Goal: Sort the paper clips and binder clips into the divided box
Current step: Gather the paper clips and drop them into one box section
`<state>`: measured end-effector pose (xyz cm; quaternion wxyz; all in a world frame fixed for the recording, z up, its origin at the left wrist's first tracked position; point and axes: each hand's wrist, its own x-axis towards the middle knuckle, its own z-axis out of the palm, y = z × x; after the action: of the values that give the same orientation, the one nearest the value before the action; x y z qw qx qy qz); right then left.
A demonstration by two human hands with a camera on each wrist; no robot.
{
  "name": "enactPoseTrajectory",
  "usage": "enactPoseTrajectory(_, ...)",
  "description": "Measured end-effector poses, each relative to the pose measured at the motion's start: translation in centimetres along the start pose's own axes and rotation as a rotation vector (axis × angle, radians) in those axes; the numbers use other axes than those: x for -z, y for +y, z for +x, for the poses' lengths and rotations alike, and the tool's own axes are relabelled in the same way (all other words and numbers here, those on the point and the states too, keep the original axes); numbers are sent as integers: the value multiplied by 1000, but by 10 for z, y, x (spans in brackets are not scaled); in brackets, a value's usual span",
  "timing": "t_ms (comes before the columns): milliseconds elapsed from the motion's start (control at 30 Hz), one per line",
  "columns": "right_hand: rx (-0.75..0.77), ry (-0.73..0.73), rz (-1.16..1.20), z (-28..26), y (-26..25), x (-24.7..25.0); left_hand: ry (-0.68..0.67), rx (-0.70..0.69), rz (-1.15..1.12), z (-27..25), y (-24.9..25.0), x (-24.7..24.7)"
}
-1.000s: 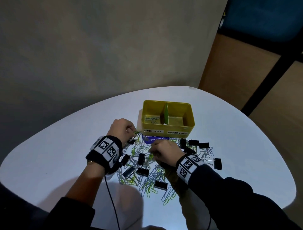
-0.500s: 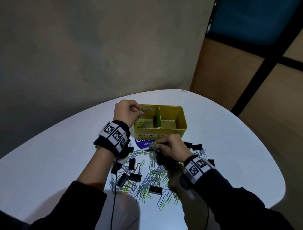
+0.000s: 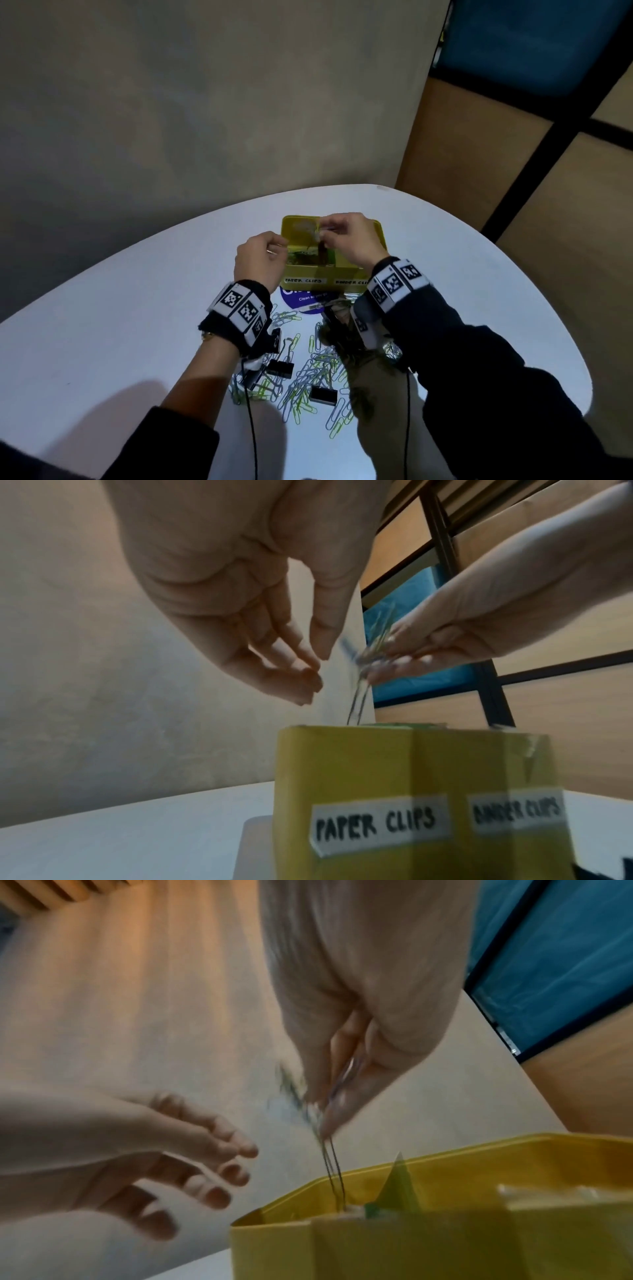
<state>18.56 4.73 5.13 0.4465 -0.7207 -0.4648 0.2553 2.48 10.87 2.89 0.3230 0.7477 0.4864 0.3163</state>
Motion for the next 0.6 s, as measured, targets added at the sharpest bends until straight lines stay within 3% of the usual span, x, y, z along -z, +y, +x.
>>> enactPoseTrajectory(67,-28,-110,-182,2,3,2,-8,1,36,-14,-2,-4)
enactPoseTrajectory(133,-21,-34,-235,-6,9,14,-49,12,98,-27,-4,-11)
enactPoseTrajectory(200,-29,106,-224,-24,21,29,-176,3,175,-41,-5,-22)
enactPoseTrajectory(267,-112,159,-239,-46,40,45,-383,3,217,-53,-2,-34)
enactPoseTrajectory(300,-173,129,-309,-57,51,50,-489,2,247,-58,1,-39)
enactPoseTrajectory(367,-294,-71,-449,-78,72,57,-631,-41,366,-66,8,-51)
enactPoseTrajectory(467,-313,-393,-494,-103,92,49,-682,-192,567,-77,16,-70)
enactPoseTrajectory(600,-169,-332,-350,-119,105,33,-740,-224,690,-79,16,-82)
